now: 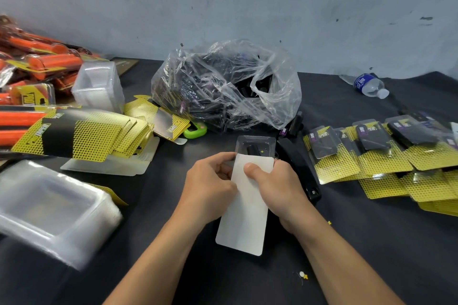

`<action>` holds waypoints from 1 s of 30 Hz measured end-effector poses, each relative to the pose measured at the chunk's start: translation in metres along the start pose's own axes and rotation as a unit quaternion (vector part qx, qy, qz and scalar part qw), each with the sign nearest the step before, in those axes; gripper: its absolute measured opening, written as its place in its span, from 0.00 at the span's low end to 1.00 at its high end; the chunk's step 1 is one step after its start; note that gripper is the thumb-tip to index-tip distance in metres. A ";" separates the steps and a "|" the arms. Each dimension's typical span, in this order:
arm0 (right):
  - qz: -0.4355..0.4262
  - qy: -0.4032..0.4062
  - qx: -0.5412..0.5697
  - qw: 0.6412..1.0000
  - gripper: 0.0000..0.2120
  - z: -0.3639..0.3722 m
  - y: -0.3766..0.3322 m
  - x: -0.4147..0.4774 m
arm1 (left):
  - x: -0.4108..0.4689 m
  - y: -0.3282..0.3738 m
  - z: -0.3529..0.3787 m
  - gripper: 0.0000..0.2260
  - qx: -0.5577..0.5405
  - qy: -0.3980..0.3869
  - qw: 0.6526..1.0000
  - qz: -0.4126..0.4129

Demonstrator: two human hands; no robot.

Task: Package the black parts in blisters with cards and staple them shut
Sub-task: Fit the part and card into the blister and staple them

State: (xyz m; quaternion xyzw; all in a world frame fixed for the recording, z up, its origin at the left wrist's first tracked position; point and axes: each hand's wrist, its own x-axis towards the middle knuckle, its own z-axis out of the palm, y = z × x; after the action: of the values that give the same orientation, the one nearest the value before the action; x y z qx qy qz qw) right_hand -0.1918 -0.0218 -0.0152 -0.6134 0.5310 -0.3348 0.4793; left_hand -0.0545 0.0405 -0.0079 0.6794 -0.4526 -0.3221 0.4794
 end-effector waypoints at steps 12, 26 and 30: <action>0.000 -0.010 0.022 1.000 0.10 -0.001 -0.002 -0.003 | -0.002 0.003 0.001 0.14 0.011 0.049 0.998 0.039; -0.014 -0.066 0.045 0.997 0.05 -0.002 -0.004 -0.004 | 0.001 -0.001 0.008 0.09 0.085 0.128 0.987 0.036; -0.029 -0.078 0.031 0.996 0.04 -0.004 -0.005 -0.005 | 0.001 -0.003 0.009 0.13 0.098 0.151 0.983 0.040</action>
State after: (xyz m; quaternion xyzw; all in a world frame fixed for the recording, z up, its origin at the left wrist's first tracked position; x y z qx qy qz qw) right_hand -0.1944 -0.0184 -0.0086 -0.6377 0.4635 -0.3157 0.5281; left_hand -0.0609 0.0367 -0.0136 0.7450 -0.4312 -0.1505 0.4862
